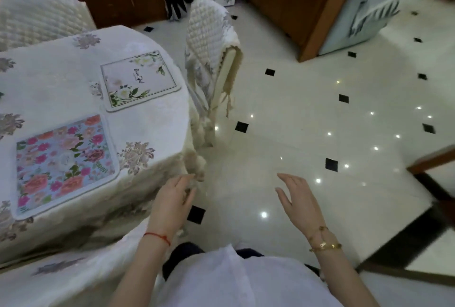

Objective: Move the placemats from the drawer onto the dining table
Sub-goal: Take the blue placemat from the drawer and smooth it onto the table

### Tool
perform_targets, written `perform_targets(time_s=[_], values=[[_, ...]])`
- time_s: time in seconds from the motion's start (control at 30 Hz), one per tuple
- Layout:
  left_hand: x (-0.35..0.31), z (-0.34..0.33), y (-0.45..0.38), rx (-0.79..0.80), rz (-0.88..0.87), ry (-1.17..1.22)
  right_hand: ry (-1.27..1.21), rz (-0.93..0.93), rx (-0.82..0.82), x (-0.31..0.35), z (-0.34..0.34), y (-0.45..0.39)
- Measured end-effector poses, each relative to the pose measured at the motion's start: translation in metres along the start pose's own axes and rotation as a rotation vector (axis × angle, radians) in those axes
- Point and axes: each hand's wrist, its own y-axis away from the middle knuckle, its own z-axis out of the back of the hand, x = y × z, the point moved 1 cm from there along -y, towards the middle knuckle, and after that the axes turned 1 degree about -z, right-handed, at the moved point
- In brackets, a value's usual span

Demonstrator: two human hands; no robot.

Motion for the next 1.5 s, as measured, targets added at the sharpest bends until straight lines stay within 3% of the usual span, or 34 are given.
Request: perform_targets(time_s=[0.33, 0.5, 1.0, 1.27, 1.5], values=[[-0.080, -0.056, -0.084, 0.076, -0.045, -0.002, -0.053, -0.196, -0.017, -0.098, 0.038, -0.019], [-0.100, -0.094, -0.169, 0.118, -0.054, 0.004, -0.048, -0.258, -0.014, -0.147, 0.042, -0.082], [-0.169, -0.110, -0.546, 0.052, -0.160, -0.015, -0.056, -0.237, -0.052, -0.230, 0.112, -0.447], [-0.154, -0.136, -0.704, 0.002, -0.049, -0.014, -0.065, -0.177, 0.009, -0.280, 0.100, -0.640], [-0.147, -0.133, -0.864, -0.118, 0.122, -0.004, -0.023, 0.013, 0.082, -0.301, 0.116, -0.870]])
